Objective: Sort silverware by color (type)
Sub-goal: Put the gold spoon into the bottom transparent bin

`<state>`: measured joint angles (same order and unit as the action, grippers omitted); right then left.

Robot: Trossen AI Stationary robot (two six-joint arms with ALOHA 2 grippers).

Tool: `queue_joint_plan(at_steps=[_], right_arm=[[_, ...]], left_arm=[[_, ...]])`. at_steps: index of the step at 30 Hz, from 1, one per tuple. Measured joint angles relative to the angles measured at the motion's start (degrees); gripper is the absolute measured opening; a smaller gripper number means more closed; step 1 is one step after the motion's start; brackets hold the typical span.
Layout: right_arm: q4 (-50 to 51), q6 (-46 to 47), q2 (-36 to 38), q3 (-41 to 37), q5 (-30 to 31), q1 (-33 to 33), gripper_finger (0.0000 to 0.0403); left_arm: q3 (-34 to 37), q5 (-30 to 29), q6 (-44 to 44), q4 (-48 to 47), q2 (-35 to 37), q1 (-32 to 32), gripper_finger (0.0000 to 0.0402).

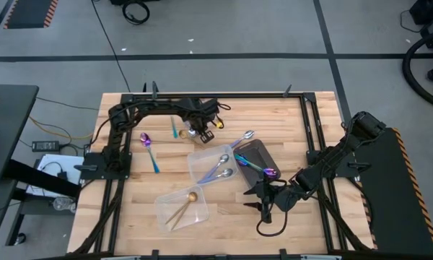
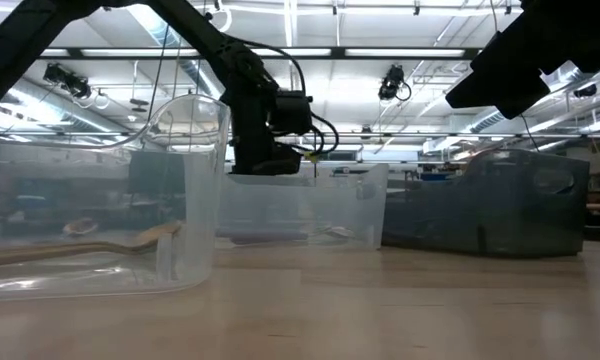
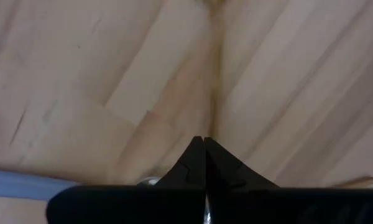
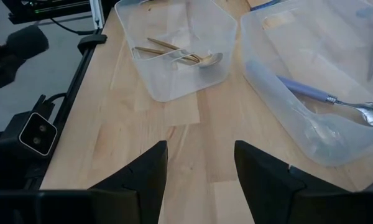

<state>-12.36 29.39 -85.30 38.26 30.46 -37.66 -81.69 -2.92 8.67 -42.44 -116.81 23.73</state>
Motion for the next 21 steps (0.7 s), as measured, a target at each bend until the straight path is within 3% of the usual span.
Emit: queue_joint_plan(at_steps=[9,15,21], right_arm=[[0.0,0.0,0.0,0.0,0.0,0.0,0.0196],[0.0,0.0,0.0,0.0,0.0,0.0,0.0196],[0.0,0.0,0.0,0.0,0.0,0.0,0.0196]], left_arm=[[0.0,0.3,1.1,2.4,1.4,-0.2,0.0006],[-0.1,0.1,1.1,10.0,1.3,-0.8,0.0086],[0.0,0.2,0.8,7.3,-0.1,-0.9,0.0151]])
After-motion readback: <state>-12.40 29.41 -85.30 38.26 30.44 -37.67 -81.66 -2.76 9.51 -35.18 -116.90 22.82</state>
